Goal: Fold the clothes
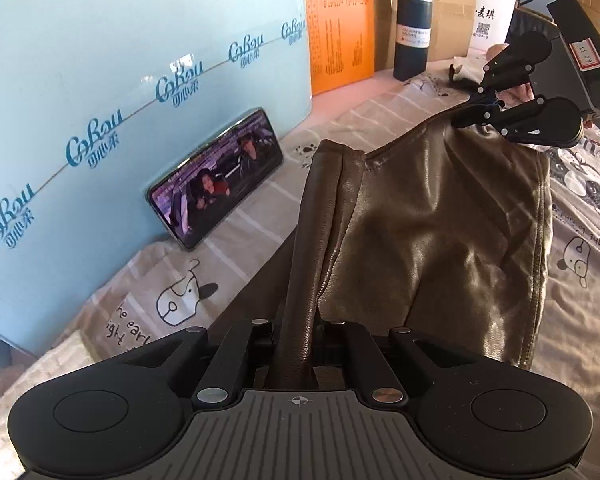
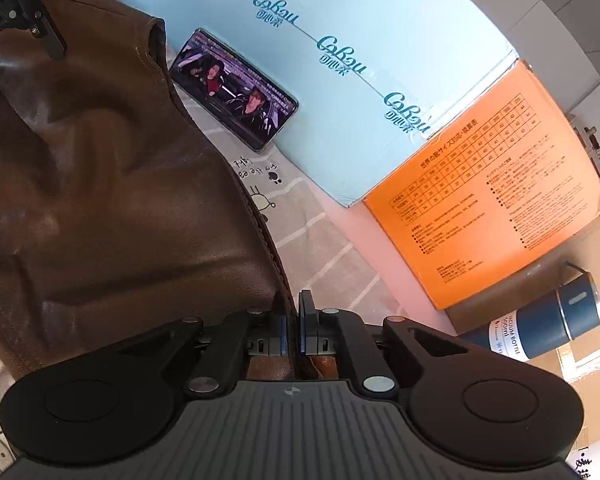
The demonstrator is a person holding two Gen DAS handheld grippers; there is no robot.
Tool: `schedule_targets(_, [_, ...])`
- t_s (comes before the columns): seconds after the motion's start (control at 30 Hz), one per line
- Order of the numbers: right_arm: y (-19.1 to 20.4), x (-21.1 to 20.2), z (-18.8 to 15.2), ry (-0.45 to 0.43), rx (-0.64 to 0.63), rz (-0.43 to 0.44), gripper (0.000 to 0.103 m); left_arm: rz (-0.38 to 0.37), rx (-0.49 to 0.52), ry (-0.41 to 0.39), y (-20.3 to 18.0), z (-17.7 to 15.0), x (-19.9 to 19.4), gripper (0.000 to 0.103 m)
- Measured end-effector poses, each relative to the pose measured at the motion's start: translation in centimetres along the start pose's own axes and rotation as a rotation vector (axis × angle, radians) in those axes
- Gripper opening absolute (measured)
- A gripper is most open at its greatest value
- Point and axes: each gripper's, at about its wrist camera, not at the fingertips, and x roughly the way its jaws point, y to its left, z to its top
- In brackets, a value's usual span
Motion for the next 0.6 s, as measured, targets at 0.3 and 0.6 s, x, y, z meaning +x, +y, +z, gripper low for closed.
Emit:
schedule_targets(0.3, [-0.5, 2.6, -0.3, -0.002, 0.061, -0.005, 0.015, 0.035, -0.073, 0.029, 2.2, -0.4, 2.8, 0.025])
schedule_targets(0.6, [-3.8, 0.9, -3.2, -0.035, 0.41, -0.051, 0.052, 0.182, -0.227, -0.074, 3.8, -1.0, 1.1, 0.069])
